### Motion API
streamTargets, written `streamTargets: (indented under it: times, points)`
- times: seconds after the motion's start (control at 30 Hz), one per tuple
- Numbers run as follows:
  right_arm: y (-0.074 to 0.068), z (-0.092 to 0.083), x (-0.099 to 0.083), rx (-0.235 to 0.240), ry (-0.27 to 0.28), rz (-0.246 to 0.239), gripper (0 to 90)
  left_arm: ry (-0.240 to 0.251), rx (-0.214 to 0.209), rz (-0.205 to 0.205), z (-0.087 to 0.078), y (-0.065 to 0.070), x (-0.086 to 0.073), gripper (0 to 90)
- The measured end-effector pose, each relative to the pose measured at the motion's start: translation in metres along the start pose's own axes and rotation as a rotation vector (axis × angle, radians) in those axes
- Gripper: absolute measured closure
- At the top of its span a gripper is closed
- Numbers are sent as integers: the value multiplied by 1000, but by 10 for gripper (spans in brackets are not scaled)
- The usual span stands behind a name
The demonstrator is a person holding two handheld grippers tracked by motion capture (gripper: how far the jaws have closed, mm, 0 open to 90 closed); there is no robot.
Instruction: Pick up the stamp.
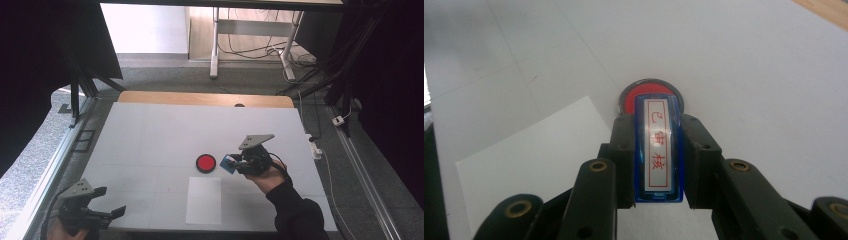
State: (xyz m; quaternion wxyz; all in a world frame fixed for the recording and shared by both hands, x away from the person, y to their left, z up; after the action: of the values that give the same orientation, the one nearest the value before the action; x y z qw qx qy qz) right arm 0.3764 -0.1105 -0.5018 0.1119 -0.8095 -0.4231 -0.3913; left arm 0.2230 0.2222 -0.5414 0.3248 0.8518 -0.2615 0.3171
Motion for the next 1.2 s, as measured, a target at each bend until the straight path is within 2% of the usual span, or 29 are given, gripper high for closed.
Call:
streamTargets:
  times: [0.23, 0.7, 1.03, 1.2]
  points:
    - [-11, -7, 1, 29, 21, -3, 713, 6, 0, -7, -1, 0, -1, 13]
    - [-35, -13, 6, 59, 40, -28, 713, 7, -5, 1, 0, -1, 1, 14]
    - [-56, -18, 13, 119, 63, -29, 713, 2, -4, 5, 0, 0, 1, 15]
    - [-58, -17, 12, 121, 60, -39, 713, -1, 1, 7, 0, 0, 1, 15]
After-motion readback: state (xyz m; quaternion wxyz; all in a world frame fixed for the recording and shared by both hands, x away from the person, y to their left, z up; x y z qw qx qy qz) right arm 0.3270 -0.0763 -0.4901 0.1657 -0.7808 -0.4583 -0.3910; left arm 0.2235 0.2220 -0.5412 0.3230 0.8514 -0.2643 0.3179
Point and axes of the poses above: each handheld gripper's, and its own axes: z roughly forward along the jaws, x roughly out of its top, y roughly to its right, the point moved 10 cm from there along z, roughly forward along the jaws, and after that the axes turned 13 degrees about -x, right-handed, at the moved point
